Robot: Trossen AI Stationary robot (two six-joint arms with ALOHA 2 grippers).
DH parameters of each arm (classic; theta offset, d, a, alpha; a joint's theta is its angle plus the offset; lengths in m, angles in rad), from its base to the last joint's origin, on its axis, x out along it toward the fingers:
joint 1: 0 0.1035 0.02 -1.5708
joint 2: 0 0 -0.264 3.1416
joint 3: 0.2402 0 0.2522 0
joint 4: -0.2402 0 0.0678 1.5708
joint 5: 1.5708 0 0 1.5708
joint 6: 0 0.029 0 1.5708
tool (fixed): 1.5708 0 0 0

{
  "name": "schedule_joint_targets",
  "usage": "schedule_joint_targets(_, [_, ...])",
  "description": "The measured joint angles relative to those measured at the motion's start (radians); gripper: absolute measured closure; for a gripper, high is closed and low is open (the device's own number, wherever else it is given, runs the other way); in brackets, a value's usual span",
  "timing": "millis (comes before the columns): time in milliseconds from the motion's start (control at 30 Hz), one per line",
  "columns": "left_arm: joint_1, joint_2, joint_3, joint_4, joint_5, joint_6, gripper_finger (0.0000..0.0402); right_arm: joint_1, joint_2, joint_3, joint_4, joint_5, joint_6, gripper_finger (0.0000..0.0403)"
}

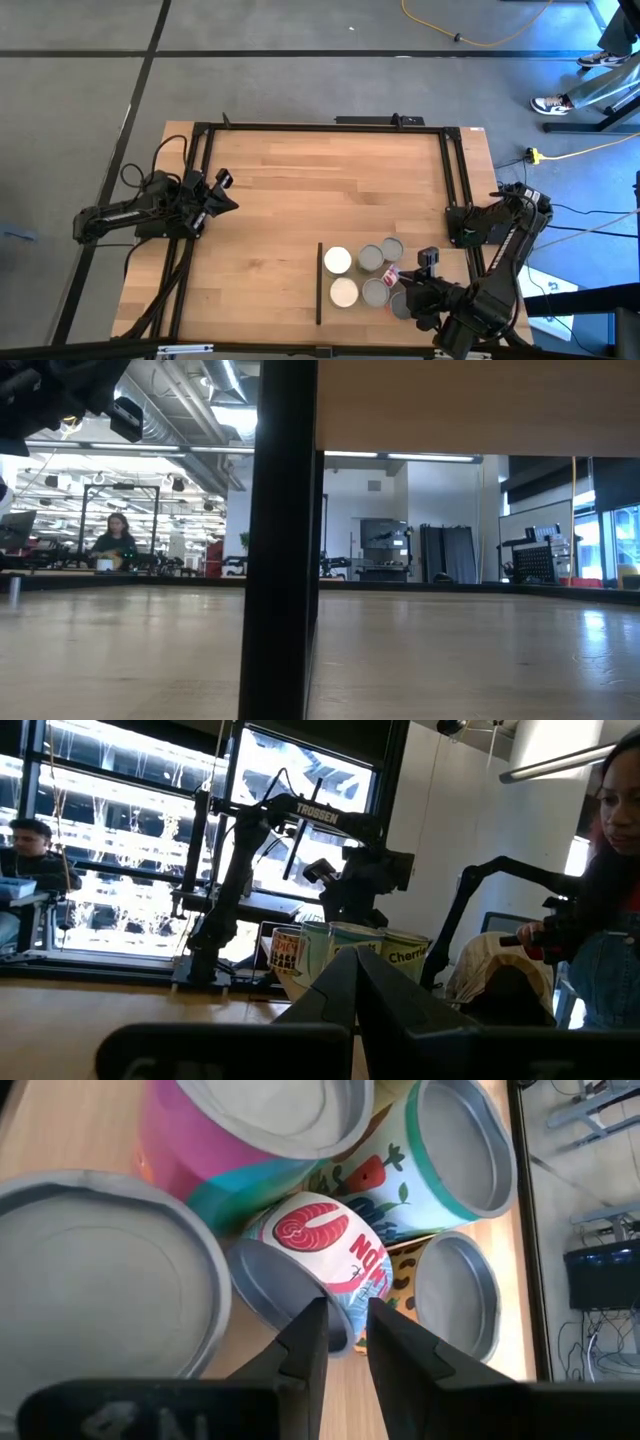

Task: Pick and place cans onto a shelf
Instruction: Adjust the tuna can on the shelf

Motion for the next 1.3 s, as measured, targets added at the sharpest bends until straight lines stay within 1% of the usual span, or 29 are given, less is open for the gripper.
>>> schedule_joint_targets(400, [0.0,0.0,0.0,0.0,0.0,0.0,0.0401,-0.01,0.0,0.0,0.0,0.0,0.0,0.0328])
schedule_joint_targets(633, [0.0,0.0,0.0,0.0,0.0,0.0,0.0401,-0.01,0.001,-0.076,0.055,-0.007,-0.005,0.0328])
schedule_joint_targets(767, [0.0,0.0,0.0,0.0,0.0,0.0,0.0401,-0.011,0.001,-0.101,0.055,-0.001,-0.006,0.0328])
schedule_joint_targets(1300, [0.0,0.0,0.0,0.0,0.0,0.001,0.0401,-0.019,0.001,-0.101,0.046,0.0,-0.004,0.0329])
